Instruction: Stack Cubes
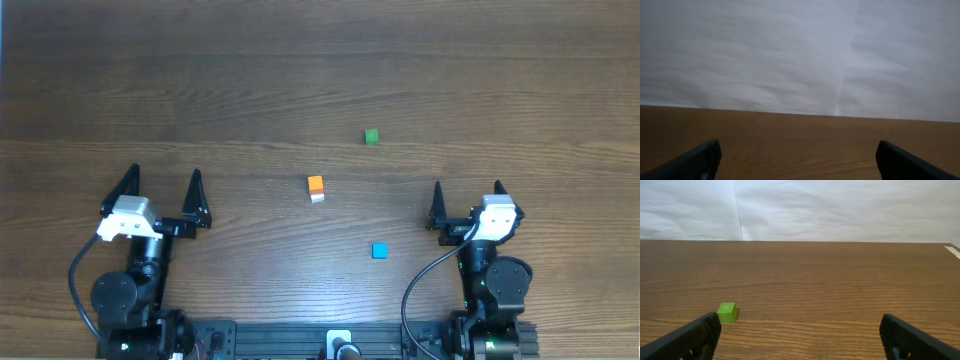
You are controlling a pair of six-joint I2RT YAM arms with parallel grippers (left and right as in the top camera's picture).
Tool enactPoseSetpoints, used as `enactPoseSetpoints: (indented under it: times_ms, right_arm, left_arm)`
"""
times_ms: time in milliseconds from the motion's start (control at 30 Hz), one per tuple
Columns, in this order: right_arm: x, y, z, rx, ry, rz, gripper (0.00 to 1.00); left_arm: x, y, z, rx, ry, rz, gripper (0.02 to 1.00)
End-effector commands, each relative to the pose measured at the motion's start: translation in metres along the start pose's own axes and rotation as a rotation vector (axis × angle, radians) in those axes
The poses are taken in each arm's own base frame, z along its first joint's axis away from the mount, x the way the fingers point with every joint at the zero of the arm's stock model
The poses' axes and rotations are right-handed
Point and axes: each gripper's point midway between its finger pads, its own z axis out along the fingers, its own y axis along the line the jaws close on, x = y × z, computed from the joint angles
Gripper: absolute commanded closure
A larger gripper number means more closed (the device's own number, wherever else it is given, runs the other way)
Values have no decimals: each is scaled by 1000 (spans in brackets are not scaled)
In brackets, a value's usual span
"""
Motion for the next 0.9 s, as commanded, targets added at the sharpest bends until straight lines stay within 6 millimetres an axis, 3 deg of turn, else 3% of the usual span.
enactPoseSetpoints:
  times_ms: [33,267,567,900]
  right_arm:
    - [2,-2,0,11,0,-4,7]
    - [2,-2,0,11,0,-4,7]
    - [2,-2,0,11,0,-4,7]
    - [2,-2,0,11,0,-4,7]
  left_arm:
    - [10,-1,-2,15,-3,24,20]
    - [30,-3,-2,38,30,21,18]
    - [70,1,-7,24,192,-1,20]
    - [72,1,-7,23,200,-2,18]
